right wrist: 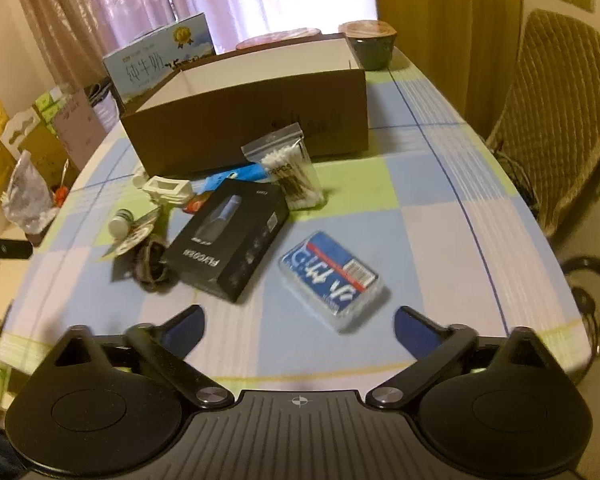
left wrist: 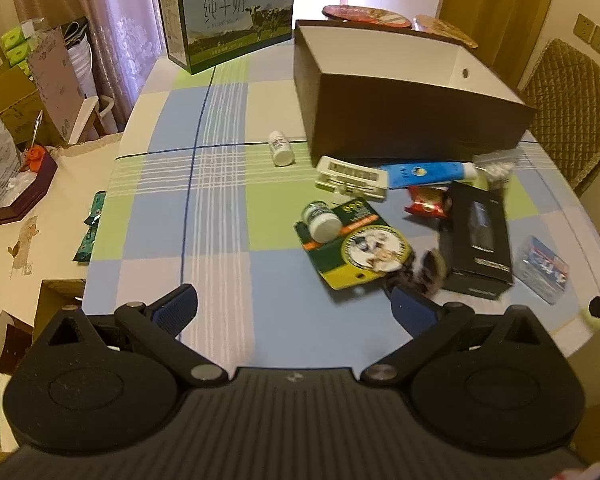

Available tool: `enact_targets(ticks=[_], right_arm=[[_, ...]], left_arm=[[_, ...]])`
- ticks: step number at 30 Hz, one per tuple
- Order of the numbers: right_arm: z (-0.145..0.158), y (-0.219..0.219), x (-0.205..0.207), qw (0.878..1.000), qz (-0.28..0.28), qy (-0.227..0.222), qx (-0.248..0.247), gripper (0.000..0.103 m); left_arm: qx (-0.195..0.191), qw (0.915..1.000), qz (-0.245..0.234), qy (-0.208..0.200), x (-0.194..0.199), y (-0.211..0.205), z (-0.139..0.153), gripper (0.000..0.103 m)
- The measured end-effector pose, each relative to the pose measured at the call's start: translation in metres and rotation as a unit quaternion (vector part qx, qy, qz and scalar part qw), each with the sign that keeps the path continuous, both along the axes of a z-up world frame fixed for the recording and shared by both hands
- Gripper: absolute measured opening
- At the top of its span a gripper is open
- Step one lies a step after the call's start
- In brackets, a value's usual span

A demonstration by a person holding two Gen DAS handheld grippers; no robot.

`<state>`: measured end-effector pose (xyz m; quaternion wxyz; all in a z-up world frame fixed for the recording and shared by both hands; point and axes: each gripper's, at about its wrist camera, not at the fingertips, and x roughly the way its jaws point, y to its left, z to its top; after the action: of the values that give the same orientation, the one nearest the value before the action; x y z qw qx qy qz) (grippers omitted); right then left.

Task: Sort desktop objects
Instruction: 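Reach the right tool to the blue-and-white floss pick case and grasp it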

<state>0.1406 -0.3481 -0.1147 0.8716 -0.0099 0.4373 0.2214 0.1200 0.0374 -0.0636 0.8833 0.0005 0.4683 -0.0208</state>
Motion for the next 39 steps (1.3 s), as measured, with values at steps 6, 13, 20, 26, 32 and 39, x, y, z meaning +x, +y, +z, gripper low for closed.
enact_targets(ticks=[6, 13, 20, 26, 32, 39], right_arm=[[-0.025, 0.008, 0.025, 0.998, 0.050, -0.019, -0.037, 0.084], [-0.042, 0.017, 0.055, 0.990, 0.105, -0.038, -0.089, 0.081], [-0.057, 0.032, 0.072, 0.981, 0.143, -0.023, -0.125, 0.068], [-0.058, 0.032, 0.078, 0.985, 0.117, -0.014, -0.123, 0.058], [-0.054, 0.011, 0.093, 0.992, -0.035, 0.012, -0.121, 0.058], [-0.057, -0.018, 0.112, 0.979, -0.182, 0.062, -0.072, 0.057]], left_arm=[[0.005, 0.9999, 0.006, 0.011, 0.031, 0.021, -0.016, 0.102], [0.019, 0.9993, 0.014, 0.027, 0.060, 0.043, -0.036, 0.102], [0.026, 0.9989, 0.015, 0.035, 0.086, 0.060, -0.050, 0.101], [0.024, 0.9991, 0.003, 0.035, 0.108, 0.065, -0.060, 0.098], [0.015, 0.9992, -0.020, 0.029, 0.131, 0.064, -0.068, 0.091], [0.009, 0.9976, -0.066, 0.018, 0.170, 0.053, -0.084, 0.075]])
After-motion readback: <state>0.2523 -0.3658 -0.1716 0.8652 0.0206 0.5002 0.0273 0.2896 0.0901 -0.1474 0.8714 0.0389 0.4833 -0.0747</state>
